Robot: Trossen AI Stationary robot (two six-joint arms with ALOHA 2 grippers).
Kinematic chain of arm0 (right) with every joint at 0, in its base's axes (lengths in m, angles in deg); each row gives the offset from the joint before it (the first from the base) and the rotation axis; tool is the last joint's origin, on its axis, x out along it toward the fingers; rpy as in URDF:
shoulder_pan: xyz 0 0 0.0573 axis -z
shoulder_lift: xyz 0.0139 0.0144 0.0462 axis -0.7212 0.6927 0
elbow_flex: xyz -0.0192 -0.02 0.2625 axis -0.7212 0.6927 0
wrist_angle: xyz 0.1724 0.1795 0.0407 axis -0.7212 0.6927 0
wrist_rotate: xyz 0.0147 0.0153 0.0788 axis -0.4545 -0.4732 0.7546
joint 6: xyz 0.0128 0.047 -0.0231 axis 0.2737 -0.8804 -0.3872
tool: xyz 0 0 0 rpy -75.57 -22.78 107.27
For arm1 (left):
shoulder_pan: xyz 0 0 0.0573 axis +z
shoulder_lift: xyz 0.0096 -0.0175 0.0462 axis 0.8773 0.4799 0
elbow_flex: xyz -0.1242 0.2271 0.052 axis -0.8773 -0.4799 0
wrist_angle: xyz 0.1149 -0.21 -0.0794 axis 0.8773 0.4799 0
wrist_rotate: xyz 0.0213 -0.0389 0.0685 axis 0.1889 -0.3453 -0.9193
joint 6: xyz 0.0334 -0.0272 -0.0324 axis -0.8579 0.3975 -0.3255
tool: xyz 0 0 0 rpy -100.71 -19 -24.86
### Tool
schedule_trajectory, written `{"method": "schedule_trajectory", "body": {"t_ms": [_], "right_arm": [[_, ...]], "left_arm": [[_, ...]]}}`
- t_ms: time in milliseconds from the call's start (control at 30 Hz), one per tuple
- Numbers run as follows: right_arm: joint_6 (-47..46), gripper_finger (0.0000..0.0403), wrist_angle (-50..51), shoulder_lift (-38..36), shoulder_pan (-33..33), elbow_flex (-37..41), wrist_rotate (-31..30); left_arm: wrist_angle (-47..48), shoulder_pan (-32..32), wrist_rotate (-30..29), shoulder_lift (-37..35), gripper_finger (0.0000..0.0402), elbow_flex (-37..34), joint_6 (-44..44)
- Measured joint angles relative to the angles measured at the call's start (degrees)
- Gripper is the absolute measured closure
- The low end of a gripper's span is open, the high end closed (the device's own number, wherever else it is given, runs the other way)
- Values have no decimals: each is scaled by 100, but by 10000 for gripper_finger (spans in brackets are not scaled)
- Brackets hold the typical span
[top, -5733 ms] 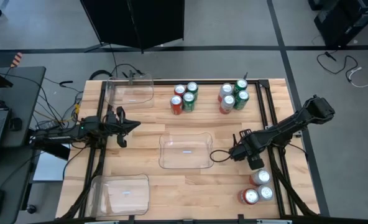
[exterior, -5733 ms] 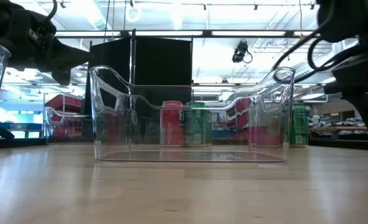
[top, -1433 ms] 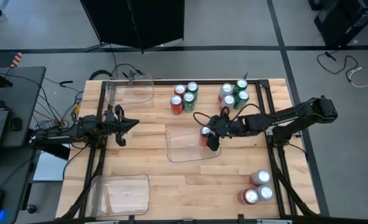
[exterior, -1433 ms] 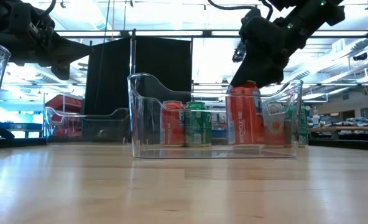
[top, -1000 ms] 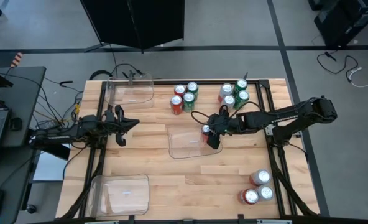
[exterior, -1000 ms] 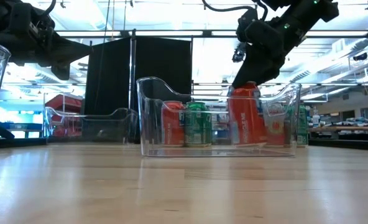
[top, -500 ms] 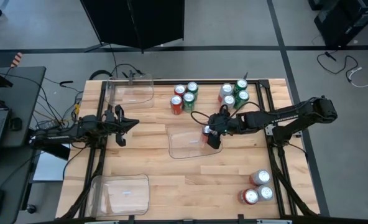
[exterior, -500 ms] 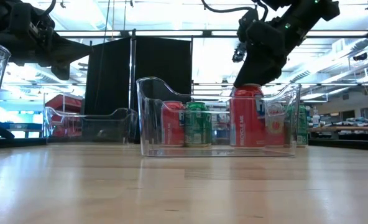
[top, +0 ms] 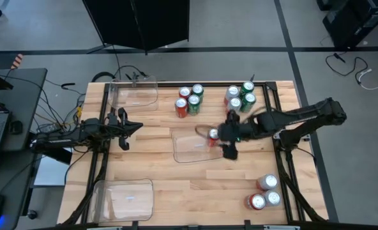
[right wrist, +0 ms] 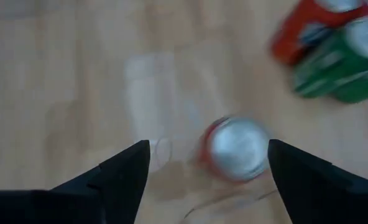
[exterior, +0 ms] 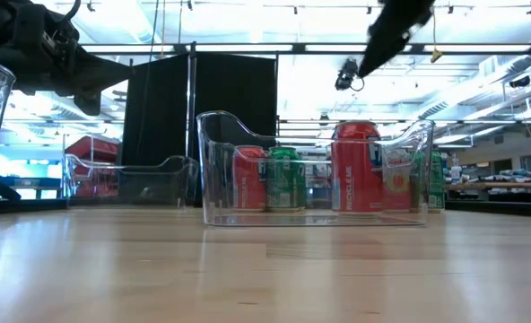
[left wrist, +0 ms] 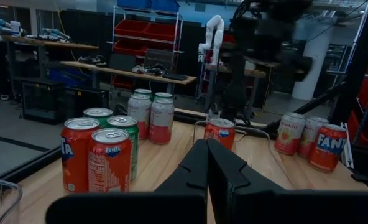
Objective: Sort soda cans
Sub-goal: Put the orange soda can into the middle transparent bin
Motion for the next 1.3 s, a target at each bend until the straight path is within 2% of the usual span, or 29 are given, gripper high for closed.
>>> {"method": "schedule_trajectory", "body": {"t_ms": [367, 667, 900, 1300], "right_arm": [[-2922, 131, 940, 0, -1998, -48, 537], [-4346, 144, 920, 136, -3137, -48, 981], [-5060, 134, 868, 487, -3729, -137, 1483], [-4881, 73, 1121, 1392, -4174, -568, 1537]], "left_arm": [[0, 0, 2, 1, 399, 0, 185], [0, 1, 0, 1, 399, 0, 191], [-2, 0, 0, -1, 399, 0, 186], [0, 0, 0, -1, 400, 0, 156]]}}
